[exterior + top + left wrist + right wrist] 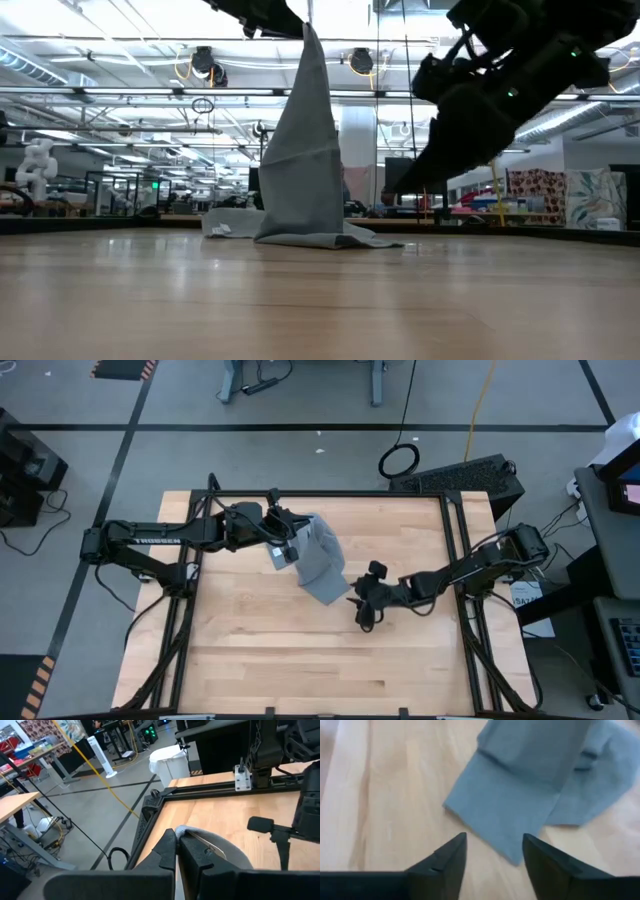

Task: Roll towel
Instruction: Fold the gray towel on the table

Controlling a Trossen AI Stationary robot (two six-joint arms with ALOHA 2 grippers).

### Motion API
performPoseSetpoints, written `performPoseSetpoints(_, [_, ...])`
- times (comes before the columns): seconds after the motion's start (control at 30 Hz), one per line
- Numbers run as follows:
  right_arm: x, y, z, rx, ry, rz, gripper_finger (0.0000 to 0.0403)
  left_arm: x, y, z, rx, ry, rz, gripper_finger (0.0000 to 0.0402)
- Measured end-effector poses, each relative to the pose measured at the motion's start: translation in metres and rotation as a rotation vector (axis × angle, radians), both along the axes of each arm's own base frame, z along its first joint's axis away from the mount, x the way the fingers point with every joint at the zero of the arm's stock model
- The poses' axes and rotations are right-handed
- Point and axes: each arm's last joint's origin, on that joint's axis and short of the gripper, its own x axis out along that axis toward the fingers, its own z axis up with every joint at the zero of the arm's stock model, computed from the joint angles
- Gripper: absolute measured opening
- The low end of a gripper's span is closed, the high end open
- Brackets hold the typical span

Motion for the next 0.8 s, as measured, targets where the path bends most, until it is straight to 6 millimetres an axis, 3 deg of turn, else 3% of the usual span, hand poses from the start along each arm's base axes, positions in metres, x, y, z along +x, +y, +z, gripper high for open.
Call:
performPoseSetpoints(0.1, [0.005, -0.002, -0.007, 0.001, -0.021, -0.055, 0.0124, 0.001, 0.0, -0.001, -0.002, 0.003, 0.0, 0.0008])
performPoseSetpoints(0.33, [0.017, -0.014, -0.054, 0.098, 0.026, -0.175, 0.0008, 0.001, 0.0, -0.001, -0.008, -0.005, 0.001, 0.001])
performPoseSetpoints(0.53, [0.022, -0.01, -0.064, 0.208, 0.003, -0.201, 0.0016, 0.002, -0.002, 0.001, -0.002, -0.017, -0.003, 0.001])
performPoseSetpoints(0.8, [0.02, 0.034, -0.058, 0.484, -0.115, -0.125, 0.0002, 0.003, -0.002, 0.007, 0.026, -0.072, -0.007, 0.0011])
